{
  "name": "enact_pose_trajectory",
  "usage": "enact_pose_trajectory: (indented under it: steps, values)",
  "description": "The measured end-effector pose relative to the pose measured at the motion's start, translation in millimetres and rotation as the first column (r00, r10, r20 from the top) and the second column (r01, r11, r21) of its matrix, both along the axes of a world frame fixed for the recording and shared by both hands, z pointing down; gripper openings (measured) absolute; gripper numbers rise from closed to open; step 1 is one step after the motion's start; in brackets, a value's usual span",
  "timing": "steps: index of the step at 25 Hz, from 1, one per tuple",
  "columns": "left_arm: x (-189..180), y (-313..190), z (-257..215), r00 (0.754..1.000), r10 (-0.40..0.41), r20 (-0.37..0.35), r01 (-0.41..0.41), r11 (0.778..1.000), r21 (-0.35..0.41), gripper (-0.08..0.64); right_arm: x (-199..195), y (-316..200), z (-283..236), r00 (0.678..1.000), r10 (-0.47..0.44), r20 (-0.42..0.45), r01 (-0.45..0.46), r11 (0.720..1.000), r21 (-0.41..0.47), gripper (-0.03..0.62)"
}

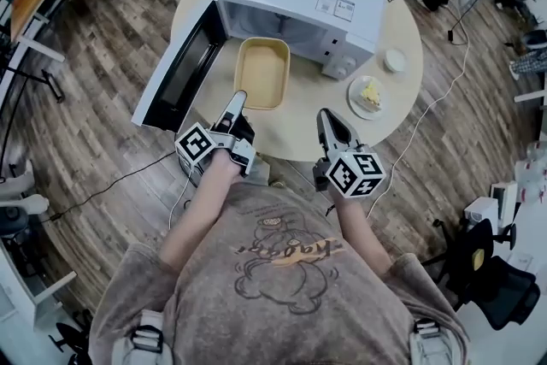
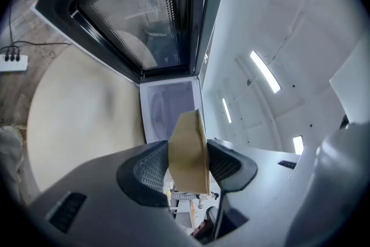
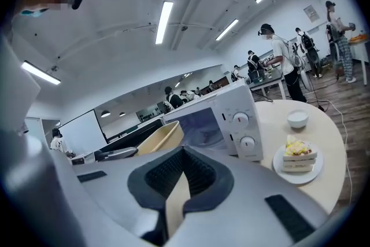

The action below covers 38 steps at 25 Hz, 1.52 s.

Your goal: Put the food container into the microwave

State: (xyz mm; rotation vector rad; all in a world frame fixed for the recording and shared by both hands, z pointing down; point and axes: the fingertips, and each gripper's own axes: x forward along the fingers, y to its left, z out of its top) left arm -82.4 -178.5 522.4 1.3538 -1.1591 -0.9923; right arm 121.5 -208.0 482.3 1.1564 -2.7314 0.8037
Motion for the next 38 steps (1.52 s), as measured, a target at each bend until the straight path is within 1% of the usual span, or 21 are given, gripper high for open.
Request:
enact_pose_trajectory:
  steps: [3,10,15,20,28,32,38]
  values:
    - [-4,-27,3,1.000,0.008,-0.005,-0.008,1.000,0.005,0.215,0,-10,-2,1.000,0.023,-0.004,-0.023,1.000,0.003,0.000]
    - [-14,-82,19,0.999,0.044,0.009,-0.044,0.999,-0.025,0.215,-5,-33,1,0.998,0.052,-0.021,-0.052,0.999,0.006,0.000]
    - [-21,-112,32,0.999,0.053,0.012,-0.052,0.998,-0.047,0.215,-5,-44,3,0.997,0.072,-0.026,-0.072,0.997,0.001,0.000]
    - [-22,-140,40,0.998,0.057,-0.005,-0.058,0.997,-0.059,0.215,-1,-53,4,0.994,0.101,-0.027,-0.102,0.995,-0.004,0.000]
    - [-23,-178,47,0.999,0.047,-0.014,-0.048,0.997,-0.061,0.215,9,-62,9,0.989,0.142,-0.030,-0.142,0.990,-0.018,0.000]
    - [-25,-191,51,0.999,0.049,-0.003,-0.049,0.996,-0.073,0.215,13,-65,10,0.987,0.155,-0.032,-0.156,0.987,-0.022,0.001]
    - [-26,-210,59,0.998,0.055,-0.007,-0.056,0.994,-0.091,0.216,19,-68,14,0.984,0.171,-0.039,-0.172,0.985,-0.029,0.000]
